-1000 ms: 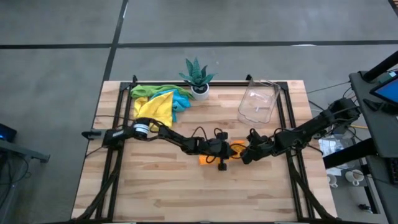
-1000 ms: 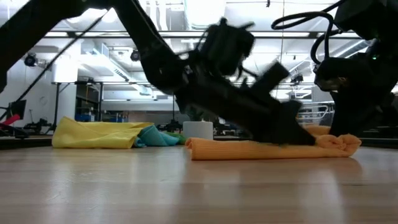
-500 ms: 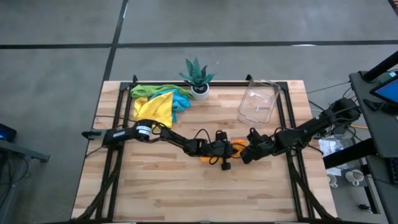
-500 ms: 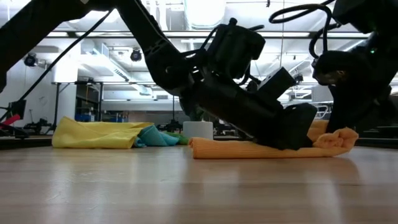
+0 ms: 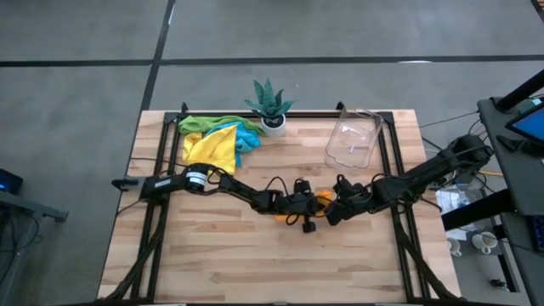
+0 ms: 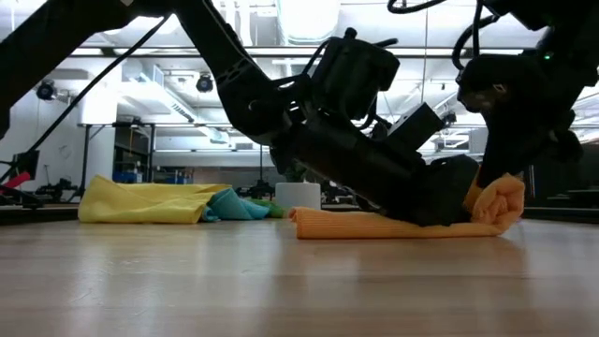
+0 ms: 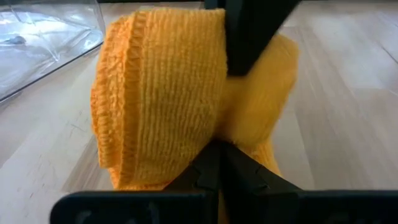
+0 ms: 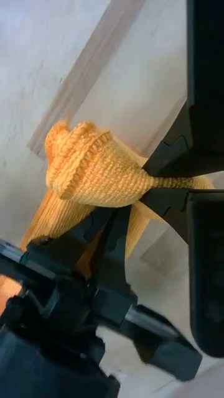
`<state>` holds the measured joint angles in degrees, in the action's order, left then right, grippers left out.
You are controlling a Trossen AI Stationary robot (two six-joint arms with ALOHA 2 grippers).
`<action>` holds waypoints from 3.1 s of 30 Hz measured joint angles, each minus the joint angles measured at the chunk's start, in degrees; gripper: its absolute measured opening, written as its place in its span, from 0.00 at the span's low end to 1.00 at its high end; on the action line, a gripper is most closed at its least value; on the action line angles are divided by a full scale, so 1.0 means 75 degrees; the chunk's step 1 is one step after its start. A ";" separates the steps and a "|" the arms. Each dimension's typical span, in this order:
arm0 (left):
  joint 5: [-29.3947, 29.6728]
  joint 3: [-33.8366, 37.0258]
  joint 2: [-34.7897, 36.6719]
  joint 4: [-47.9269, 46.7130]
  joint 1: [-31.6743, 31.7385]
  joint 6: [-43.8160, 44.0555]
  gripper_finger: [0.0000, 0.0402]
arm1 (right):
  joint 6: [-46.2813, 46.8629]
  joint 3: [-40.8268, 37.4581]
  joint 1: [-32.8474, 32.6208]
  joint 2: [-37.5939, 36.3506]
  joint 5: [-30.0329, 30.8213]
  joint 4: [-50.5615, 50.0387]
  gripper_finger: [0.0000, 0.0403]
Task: Roll microfiber towels into tight, uniform cylinder then place into a basket
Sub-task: Roll the orange microfiber cloth
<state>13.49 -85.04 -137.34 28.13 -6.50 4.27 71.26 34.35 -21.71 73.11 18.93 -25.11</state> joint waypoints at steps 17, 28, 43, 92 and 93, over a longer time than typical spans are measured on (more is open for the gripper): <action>0.0151 -0.0058 0.0190 -0.0542 0.0008 -0.0366 0.00 | -0.0311 -0.0049 0.0052 0.0623 -0.0031 0.1092 0.03; 0.0272 0.0033 0.0673 -0.1206 0.0008 -0.0480 0.00 | -0.0388 -0.0055 0.0126 0.0555 0.0016 0.1056 0.03; 0.0291 0.0041 0.1484 -0.2603 0.0002 -0.1049 0.00 | -0.0451 -0.0061 0.0152 0.0555 0.0011 0.1044 0.03; 0.0217 0.0030 0.1251 -0.3291 0.0157 -0.0478 0.00 | -0.0673 0.0105 0.0353 0.0217 -0.0316 0.0155 0.03; 0.0226 0.0040 0.1293 -0.3333 0.0157 -0.0481 0.00 | -0.0673 0.0105 0.0353 0.0197 -0.0308 0.0113 0.03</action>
<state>15.19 -84.74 -127.64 3.14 -5.32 0.67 66.22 35.14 -19.07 74.59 16.62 -24.27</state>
